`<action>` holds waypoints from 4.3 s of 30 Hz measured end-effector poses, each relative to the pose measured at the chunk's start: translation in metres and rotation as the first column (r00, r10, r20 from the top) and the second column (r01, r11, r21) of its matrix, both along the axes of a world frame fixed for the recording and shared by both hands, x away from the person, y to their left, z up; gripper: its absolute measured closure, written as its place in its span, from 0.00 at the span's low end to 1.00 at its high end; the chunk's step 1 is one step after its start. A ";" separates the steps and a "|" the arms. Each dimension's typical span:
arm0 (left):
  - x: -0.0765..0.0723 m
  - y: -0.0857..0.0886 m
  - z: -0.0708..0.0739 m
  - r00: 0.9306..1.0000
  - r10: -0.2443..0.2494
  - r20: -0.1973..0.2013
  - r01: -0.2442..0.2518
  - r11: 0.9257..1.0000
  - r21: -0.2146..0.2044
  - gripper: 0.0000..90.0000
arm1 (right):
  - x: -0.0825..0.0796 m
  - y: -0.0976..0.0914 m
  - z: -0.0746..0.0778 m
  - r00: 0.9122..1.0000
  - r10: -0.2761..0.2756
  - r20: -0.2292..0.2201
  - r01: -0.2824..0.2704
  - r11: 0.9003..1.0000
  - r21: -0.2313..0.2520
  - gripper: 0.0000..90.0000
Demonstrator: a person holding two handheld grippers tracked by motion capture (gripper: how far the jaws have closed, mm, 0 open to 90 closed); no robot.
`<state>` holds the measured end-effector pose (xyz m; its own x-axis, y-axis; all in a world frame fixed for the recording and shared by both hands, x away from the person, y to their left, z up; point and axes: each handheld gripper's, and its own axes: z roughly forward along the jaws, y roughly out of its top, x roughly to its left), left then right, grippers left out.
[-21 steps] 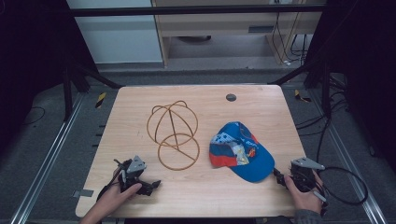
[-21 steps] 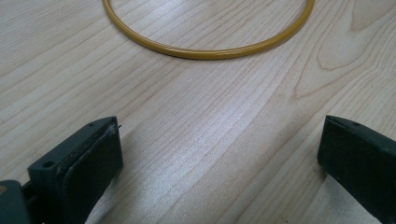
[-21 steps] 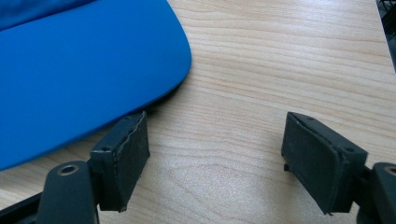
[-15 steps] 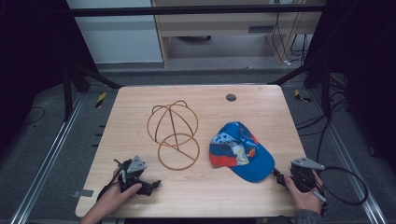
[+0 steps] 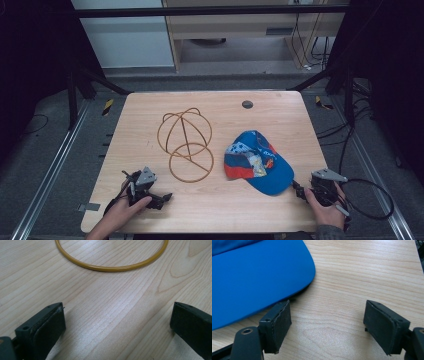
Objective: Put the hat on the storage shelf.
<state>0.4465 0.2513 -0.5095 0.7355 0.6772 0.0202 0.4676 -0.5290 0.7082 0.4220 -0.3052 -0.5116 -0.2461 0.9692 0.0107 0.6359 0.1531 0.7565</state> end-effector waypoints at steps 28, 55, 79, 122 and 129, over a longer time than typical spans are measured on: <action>0.000 0.000 0.000 1.000 0.001 0.000 -0.001 1.000 0.000 0.00 | -0.025 0.020 0.051 0.994 0.009 0.112 0.002 0.995 -0.095 0.23; -0.001 0.000 0.000 1.000 0.000 0.000 0.000 1.000 0.000 0.00 | 0.002 0.062 0.081 0.984 0.179 0.025 -0.174 0.976 -0.132 0.13; -0.001 0.000 0.000 1.000 0.000 0.000 0.000 1.000 0.000 0.00 | 0.008 0.076 0.091 0.970 0.242 0.016 -0.236 0.959 -0.158 0.20; 0.000 0.000 0.000 1.000 0.002 0.004 -0.002 1.000 -0.003 0.00 | 0.120 0.147 0.138 0.824 0.469 -0.317 -0.522 0.846 -0.107 0.26; 0.000 0.000 0.000 1.000 0.001 0.004 -0.001 1.000 -0.003 0.00 | 0.125 0.146 0.134 0.821 0.463 -0.333 -0.520 0.848 -0.102 0.33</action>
